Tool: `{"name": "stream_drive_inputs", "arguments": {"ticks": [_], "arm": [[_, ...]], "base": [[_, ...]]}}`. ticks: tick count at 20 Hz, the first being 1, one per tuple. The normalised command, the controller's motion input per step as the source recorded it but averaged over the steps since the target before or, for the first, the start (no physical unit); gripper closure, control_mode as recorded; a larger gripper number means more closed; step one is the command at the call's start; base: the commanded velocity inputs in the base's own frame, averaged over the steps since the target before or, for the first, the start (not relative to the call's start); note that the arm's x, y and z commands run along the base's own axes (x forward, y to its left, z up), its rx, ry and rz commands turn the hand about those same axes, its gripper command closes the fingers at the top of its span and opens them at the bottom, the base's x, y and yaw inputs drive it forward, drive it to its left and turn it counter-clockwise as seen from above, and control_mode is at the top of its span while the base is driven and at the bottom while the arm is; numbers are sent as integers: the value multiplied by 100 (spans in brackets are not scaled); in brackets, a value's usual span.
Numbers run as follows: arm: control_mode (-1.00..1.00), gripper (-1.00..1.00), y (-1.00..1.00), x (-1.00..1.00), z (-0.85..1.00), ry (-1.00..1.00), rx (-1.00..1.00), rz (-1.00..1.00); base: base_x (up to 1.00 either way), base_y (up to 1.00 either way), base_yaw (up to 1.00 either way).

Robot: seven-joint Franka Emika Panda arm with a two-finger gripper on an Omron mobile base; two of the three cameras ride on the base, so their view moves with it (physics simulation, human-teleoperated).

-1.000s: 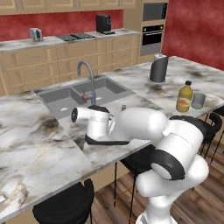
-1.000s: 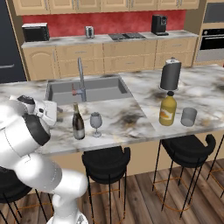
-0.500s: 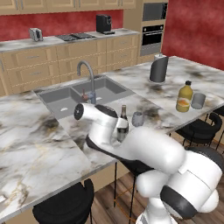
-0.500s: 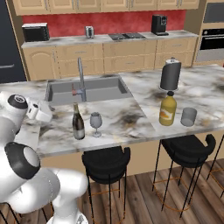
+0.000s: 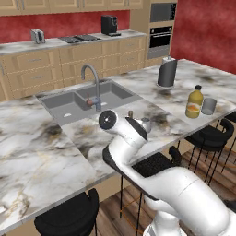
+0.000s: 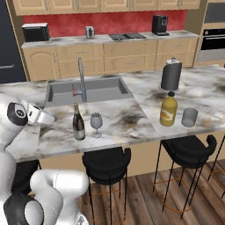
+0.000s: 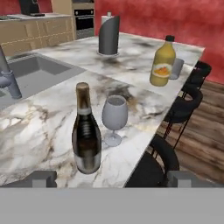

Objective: There is a wine glass and glass cup on the dining counter. Place the wine bottle next to the wine glass and the juice bottle next to the glass cup.

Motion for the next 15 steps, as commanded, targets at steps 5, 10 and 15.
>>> {"name": "stream_drive_inputs", "arguments": {"ticks": [5,10,15], "arm": [[-100,-100,-20,-46,25,17,17,19],[-100,-100,-17,-44,21,20,11,15],[-100,-100,-9,-47,11,16,0,13]], "base": [[0,0,0],[0,0,0],[0,0,0]]}}
